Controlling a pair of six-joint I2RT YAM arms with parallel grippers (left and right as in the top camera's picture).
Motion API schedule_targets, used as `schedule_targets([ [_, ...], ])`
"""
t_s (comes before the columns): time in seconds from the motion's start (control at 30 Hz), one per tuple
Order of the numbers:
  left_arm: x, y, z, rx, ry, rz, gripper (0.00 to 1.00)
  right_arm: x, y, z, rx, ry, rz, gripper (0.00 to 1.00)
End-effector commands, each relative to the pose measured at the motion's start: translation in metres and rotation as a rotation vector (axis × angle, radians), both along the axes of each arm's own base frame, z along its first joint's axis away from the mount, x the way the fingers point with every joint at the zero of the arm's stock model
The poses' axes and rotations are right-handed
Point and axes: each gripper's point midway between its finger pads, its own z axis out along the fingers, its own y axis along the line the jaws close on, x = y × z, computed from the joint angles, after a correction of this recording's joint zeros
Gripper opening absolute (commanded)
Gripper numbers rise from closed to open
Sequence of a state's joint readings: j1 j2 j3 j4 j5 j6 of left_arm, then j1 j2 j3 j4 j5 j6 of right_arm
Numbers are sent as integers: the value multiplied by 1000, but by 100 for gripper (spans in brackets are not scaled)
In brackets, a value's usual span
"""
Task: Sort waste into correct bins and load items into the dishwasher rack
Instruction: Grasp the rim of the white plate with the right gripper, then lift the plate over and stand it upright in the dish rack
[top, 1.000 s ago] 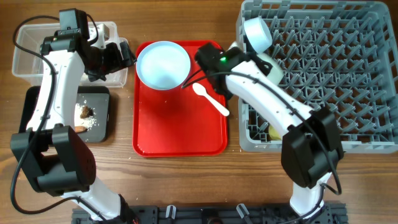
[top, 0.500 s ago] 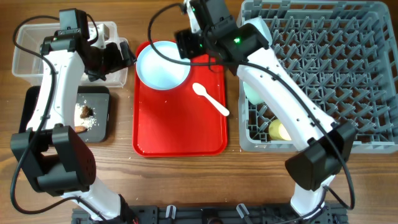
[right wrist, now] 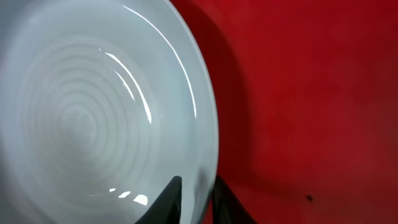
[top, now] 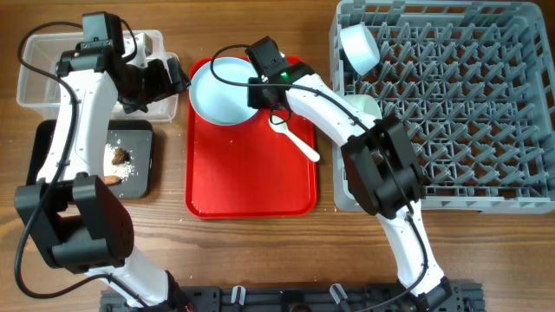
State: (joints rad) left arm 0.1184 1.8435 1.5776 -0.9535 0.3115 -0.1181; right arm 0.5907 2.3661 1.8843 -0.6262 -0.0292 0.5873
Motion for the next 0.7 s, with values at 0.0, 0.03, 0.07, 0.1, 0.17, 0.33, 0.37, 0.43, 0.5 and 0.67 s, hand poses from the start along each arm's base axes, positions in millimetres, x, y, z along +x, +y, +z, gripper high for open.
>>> schedule_targets([
  [0.0,1,1,12,2,-30,2,100,-10,-6,-23,-16,78,-69,4],
  [0.03,1,1,12,2,-30,2,100,-14,-9,-25,-21,97,-88,4],
  [0.07,1,1,12,2,-30,2,100,-17,-11,-29,-29,115,-98,4],
  [0.1,1,1,12,2,-30,2,100,-21,-14,-34,-36,142,-121,4],
  [0.17,1,1,12,2,-30,2,100,-26,-14,-43,-34,175,-129,9],
  [0.33,1,1,12,2,-30,2,100,-2,-23,3,19,107,-103,4],
  [0.37,1,1,12,2,-30,2,100,9,-28,27,35,57,-90,4],
  [0.43,1,1,12,2,-30,2,100,29,-41,92,73,-74,-68,4],
  [0.5,1,1,12,2,-30,2,100,36,-73,169,73,-225,-93,4],
  [0.67,1,1,12,2,-30,2,100,-32,-279,363,-352,-615,-581,4],
])
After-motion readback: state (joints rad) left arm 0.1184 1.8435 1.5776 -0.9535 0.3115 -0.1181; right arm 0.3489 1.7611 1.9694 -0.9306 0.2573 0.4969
